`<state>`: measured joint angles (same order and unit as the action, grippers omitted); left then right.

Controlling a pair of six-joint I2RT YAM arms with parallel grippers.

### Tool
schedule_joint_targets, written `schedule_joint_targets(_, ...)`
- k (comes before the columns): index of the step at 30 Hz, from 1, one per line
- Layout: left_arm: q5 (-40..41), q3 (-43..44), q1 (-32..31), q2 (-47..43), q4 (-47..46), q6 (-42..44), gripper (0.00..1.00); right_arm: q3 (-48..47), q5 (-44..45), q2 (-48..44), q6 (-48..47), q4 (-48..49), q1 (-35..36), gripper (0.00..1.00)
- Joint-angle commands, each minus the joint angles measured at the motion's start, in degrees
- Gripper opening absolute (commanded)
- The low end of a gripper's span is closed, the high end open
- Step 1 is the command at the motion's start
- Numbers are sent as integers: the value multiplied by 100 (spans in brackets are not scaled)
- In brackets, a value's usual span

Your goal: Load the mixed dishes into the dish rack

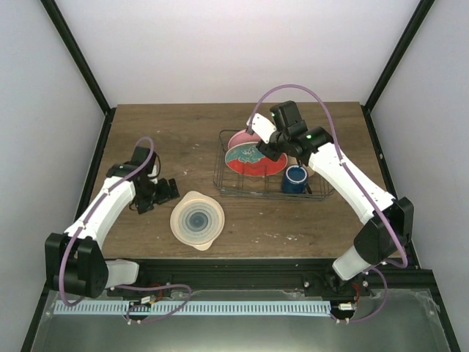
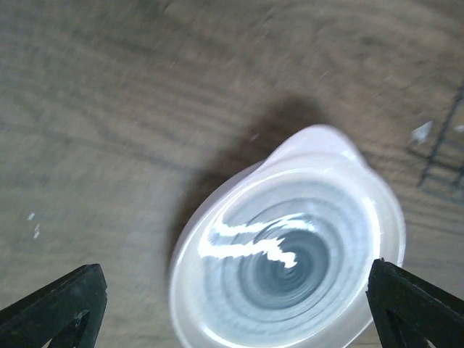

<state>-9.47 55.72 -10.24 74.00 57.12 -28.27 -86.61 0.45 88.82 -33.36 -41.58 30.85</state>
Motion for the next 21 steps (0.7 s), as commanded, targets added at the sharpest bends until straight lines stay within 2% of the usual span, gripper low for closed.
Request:
schedule_joint_targets(1,174,-475,-57,-252,361,-10,100,-475,-51,170,926,-219,141,40)
schedule_joint_targets(7,89,-1048,-271,-334,67,-138,100,-1018,15,614,1657,-310,281,25)
schedule_joint_targets(15,210,-1034,-429,37,-53,-179,100,-1183,100,726,1969,-412,442,24)
schedule_joint_targets(21,380,-925,-596,788,-176,-55,99,-1139,192,691,2018,-449,474,24)
